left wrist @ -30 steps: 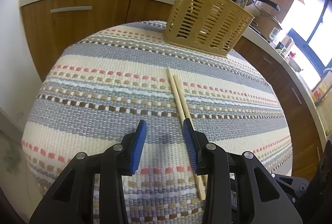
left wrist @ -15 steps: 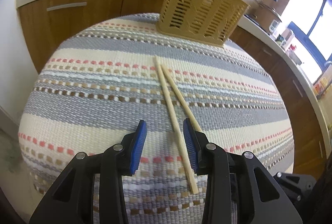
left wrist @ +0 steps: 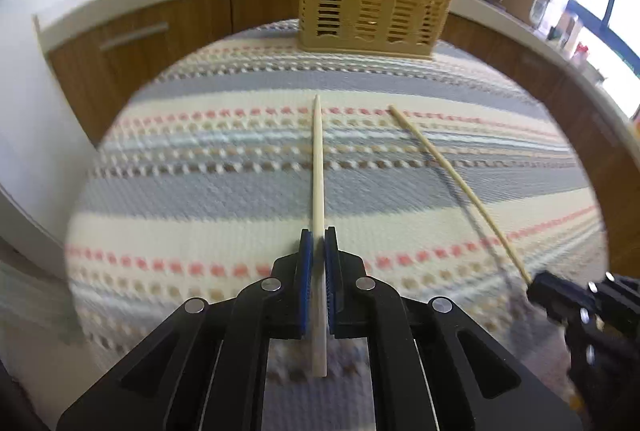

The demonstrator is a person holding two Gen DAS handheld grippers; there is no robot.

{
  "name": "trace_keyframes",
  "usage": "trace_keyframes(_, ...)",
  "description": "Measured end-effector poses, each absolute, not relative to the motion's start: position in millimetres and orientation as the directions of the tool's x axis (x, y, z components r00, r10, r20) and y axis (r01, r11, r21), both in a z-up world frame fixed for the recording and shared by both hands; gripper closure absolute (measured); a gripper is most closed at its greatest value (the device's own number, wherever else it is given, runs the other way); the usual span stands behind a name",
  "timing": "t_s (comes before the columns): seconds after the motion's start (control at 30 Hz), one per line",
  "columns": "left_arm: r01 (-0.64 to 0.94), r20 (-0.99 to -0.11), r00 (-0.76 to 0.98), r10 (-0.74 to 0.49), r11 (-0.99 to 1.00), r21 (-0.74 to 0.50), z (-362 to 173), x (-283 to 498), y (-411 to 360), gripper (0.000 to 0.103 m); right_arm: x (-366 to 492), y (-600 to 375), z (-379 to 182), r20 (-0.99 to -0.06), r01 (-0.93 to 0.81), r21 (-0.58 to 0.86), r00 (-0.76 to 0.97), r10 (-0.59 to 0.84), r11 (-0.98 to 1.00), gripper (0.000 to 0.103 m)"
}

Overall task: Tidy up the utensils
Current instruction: 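Grasp a wooden chopstick with the left tool while the right tool grasps another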

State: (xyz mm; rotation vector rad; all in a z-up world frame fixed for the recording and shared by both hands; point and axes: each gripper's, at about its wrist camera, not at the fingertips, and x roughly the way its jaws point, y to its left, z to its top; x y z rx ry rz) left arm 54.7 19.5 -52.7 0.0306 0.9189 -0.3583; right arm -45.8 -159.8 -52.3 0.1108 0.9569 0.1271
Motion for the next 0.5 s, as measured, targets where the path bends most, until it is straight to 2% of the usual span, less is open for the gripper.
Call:
trace_keyframes(0.27, 0.374, -0.779, 0.512, -0.362, 0.910, -0.178, -52, -8, 17, 0.099, -85, -209, -60, -0.822, 0.015, 0.186, 0.550, 0.148, 0.982, 0.100)
trace_keyframes(0.5, 0.434, -0.806, 0.410, -0.426, 0.869, -0.238, -50, 4, 9, 0.095, -76, -231, -59, -0.832, -0.019, 0.339, 0.461, 0.309, 0.940, 0.098)
